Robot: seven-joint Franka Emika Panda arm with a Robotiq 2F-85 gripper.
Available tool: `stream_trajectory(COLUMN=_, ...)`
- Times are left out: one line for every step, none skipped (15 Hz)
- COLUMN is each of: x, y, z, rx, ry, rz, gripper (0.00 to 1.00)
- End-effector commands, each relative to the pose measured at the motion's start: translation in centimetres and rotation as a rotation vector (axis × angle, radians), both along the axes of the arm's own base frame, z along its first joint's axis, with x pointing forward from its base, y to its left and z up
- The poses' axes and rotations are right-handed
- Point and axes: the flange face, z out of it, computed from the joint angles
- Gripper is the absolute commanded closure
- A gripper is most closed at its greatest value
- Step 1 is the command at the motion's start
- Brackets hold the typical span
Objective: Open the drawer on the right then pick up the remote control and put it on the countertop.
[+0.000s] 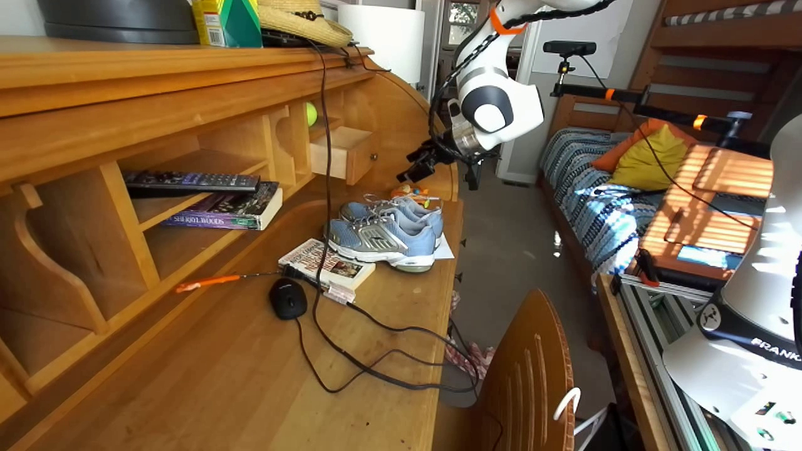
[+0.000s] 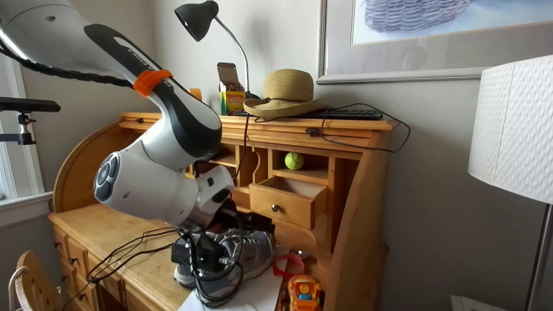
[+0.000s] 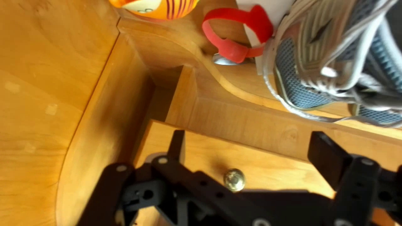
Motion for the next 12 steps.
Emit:
stream_trajectory(x=-2.7, y=2.1, z=1.9, rx=-0.092, ry=0.088, rz=0.146, gripper=0.0)
stream_trajectory(x=-2.8, y=2.4, z=2.6, rx=-0.128, ry=0.115, rz=0.166, gripper=0.0)
stream_trajectory(x=-2.8, y=2.7, z=3.7, rx=-0.164, ry=0.133, rz=0.188, gripper=0.0)
stream_trajectory(x=-2.8, y=3.3, z=4.5, rx=-0.197, ry=0.15, rz=0.219, gripper=0.0)
stream_trajectory(x=-2.8, y=4.0, z=5.5, rx=-0.235, ry=0.17, rz=0.244, gripper=0.0)
stream_trajectory(x=-2.6, y=4.9, z=6.3, rx=-0.273, ry=0.19, rz=0.27, gripper=0.0)
stream_trajectory(x=-2.7, y=5.8, z=6.8, rx=-0.307, ry=0.21, rz=0.301, gripper=0.0)
stream_trajectory(x=-3.0, y=6.9, z=7.2, rx=-0.336, ry=0.229, rz=0.34, gripper=0.0)
stream_trajectory(x=-3.3, y=7.8, z=7.6, rx=-0.366, ry=0.243, rz=0.378, gripper=0.0)
stream_trajectory(x=-3.6, y=8.7, z=7.9, rx=-0.396, ry=0.257, rz=0.416, gripper=0.0)
stream_trajectory(x=-4.0, y=9.5, z=8.2, rx=-0.425, ry=0.268, rz=0.456, gripper=0.0)
stream_trajectory(x=-4.5, y=10.4, z=8.5, rx=-0.45, ry=0.271, rz=0.501, gripper=0.0)
